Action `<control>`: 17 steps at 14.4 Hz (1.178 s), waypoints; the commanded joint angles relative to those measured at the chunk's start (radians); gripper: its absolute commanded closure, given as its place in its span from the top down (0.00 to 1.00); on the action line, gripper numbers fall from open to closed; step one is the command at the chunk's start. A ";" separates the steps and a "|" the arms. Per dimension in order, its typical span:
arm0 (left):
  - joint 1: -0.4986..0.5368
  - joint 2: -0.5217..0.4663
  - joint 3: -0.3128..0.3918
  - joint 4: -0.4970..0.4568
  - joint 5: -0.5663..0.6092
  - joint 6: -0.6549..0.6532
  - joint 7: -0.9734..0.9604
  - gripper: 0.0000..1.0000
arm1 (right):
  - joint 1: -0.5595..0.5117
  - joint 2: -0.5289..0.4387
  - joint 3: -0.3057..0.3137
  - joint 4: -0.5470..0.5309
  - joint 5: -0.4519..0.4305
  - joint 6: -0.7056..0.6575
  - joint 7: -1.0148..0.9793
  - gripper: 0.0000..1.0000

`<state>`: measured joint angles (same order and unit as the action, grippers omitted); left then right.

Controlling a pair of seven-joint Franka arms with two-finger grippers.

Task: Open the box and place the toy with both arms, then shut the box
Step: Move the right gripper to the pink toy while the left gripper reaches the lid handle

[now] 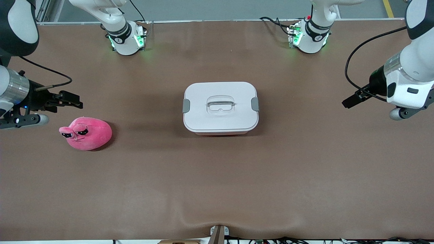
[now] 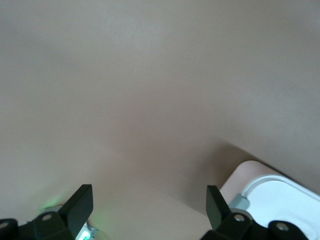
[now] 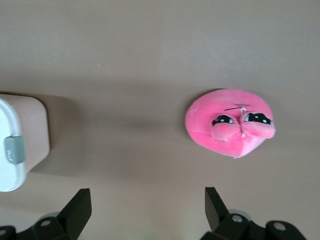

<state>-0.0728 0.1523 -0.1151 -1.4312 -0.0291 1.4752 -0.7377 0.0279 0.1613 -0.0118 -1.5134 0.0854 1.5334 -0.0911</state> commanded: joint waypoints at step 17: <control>-0.318 0.130 0.000 0.025 -0.086 0.171 -0.908 1.00 | -0.118 0.027 0.001 -0.283 -0.115 0.387 -0.386 1.00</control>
<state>-0.3612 0.2620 -0.1211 -1.4293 -0.0967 1.6290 -1.5682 -0.0745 0.1930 -0.0239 -1.7845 -0.0076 1.8985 -0.4130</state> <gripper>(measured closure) 0.000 0.000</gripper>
